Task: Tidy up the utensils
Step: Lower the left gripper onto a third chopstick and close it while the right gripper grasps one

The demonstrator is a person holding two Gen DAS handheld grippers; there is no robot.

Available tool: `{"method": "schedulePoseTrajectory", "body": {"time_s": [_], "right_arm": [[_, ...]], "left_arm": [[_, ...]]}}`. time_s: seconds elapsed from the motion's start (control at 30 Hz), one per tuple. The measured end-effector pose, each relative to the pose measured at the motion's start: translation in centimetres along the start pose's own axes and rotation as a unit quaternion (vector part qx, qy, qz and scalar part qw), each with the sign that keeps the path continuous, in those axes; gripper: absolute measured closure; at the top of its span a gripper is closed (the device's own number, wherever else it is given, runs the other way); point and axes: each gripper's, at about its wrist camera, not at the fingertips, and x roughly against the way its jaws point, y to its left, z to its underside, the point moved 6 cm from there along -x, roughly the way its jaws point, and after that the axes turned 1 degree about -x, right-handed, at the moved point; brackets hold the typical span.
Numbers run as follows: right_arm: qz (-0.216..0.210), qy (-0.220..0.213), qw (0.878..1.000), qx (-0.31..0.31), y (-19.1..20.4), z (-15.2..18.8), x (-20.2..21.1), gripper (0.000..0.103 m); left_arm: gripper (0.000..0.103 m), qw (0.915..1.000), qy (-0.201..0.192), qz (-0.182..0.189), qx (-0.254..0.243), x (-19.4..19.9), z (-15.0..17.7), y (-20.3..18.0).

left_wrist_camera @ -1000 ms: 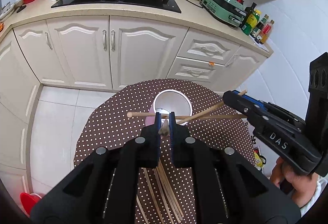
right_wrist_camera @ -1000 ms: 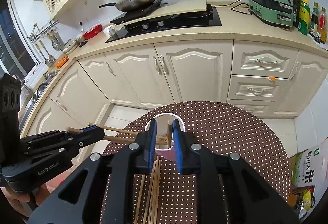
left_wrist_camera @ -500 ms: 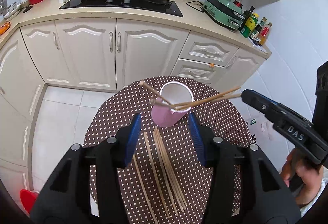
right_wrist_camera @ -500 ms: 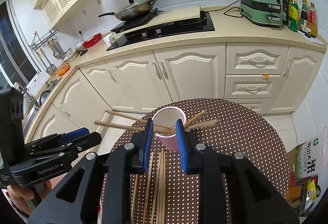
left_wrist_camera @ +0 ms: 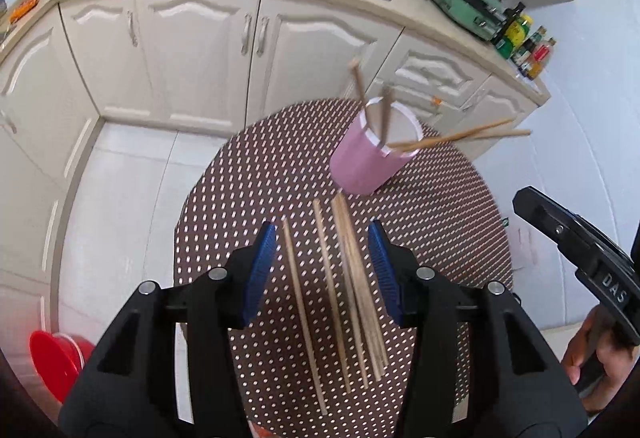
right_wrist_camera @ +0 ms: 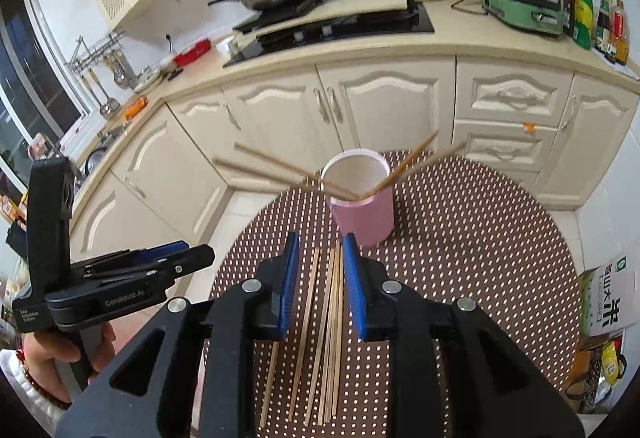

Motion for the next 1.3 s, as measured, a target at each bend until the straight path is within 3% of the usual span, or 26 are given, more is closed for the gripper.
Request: {"method": "schedulePoseTrajectory", "body": {"time_s": [0.23,0.6,0.83,1.3], "right_arm": [[0.000,0.059,0.998,0.009,-0.1,3.2,-4.1,0.082],[-0.004,0.167,0.986,-0.004,-2.5,7.5,-10.8,0.082],[-0.007,0.211,0.978,-0.009,-3.2,8.5,-13.8,0.082],[0.016,0.231,0.973,0.016,-2.5,8.2,-17.0,0.082]], "left_arm": [[0.055,0.9981,0.060,-0.007,0.012,-4.6,2.6,1.0],[0.055,0.9877,0.150,-0.033,0.028,-12.1,6.6,2.5],[0.057,0.9849,0.164,-0.049,0.028,-13.5,7.5,3.0],[0.057,0.9852,0.160,-0.060,0.015,-14.3,6.5,2.4]]}}
